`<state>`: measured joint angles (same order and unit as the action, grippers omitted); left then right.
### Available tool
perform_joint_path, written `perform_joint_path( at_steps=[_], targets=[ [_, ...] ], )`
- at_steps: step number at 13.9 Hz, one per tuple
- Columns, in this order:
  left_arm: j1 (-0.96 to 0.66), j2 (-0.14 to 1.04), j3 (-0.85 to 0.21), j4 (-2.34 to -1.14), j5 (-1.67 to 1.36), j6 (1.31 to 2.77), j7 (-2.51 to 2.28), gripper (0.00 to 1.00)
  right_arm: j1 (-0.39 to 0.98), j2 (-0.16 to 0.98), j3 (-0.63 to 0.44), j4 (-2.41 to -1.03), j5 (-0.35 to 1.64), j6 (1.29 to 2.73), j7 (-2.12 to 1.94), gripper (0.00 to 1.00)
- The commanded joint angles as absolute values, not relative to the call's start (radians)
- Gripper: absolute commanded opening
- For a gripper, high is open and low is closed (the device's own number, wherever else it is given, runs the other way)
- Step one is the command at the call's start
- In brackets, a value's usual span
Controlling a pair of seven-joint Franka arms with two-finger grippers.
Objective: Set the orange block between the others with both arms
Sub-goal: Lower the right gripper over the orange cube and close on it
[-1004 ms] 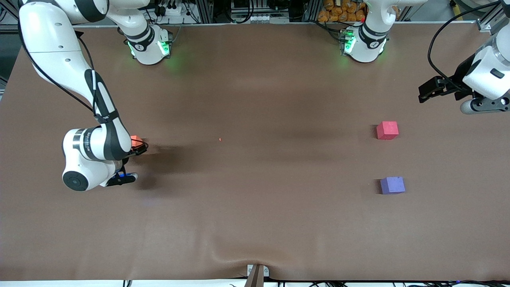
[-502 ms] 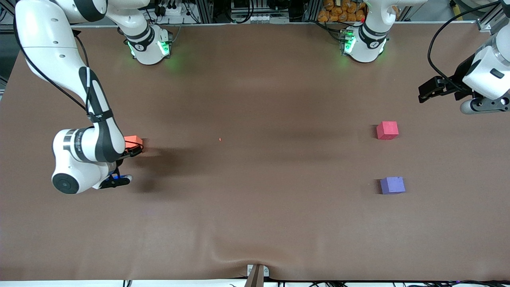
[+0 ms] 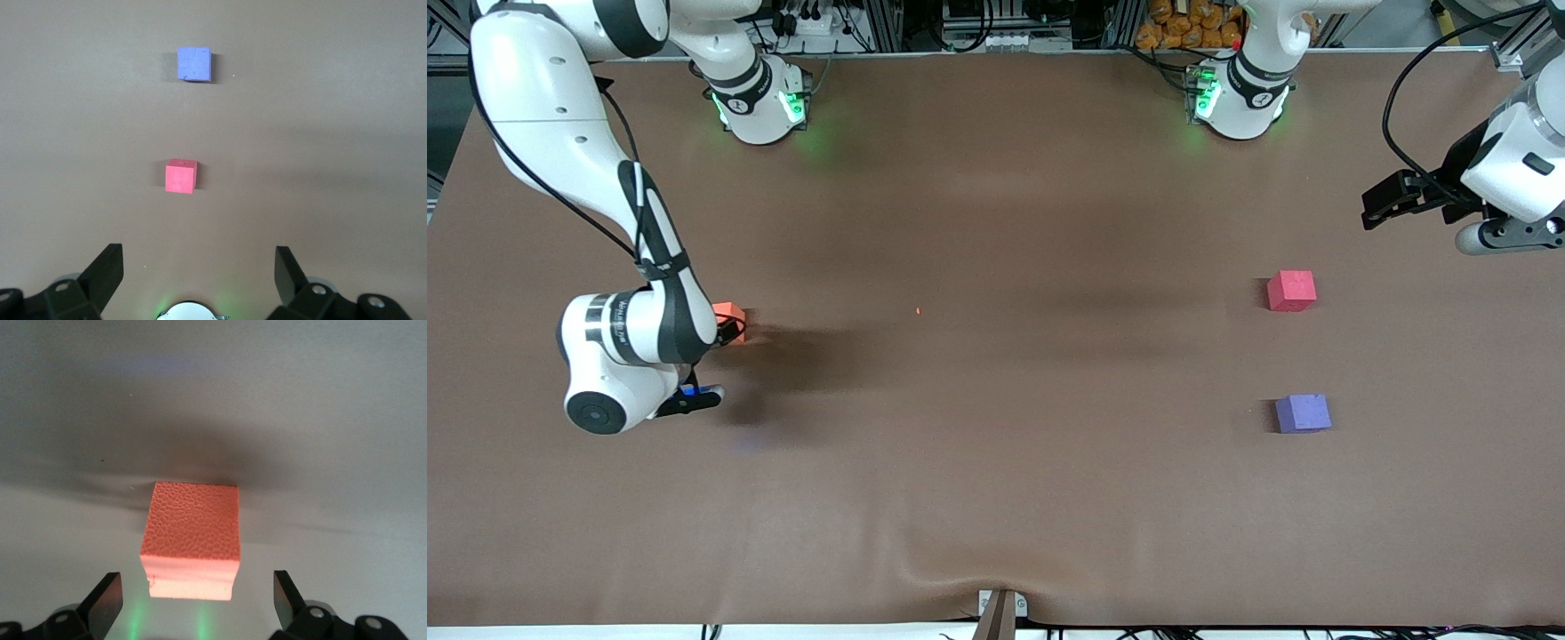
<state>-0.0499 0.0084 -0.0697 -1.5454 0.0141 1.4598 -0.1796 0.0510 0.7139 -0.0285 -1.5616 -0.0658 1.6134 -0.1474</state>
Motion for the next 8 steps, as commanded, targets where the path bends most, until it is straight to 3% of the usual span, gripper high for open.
perform_joint_path(
  at_steps=[1,8],
  targets=[
    [-0.044,0.011,-0.075,-1.539,0.0,1.463,-0.172,1.0,0.066,0.727,-0.025,-1.559,-0.094,1.614,-0.129,1.0],
    [-0.046,0.011,-0.075,-1.539,0.0,1.465,-0.172,1.0,0.072,0.73,-0.025,-1.611,-0.095,1.667,-0.109,1.0]
  ],
)
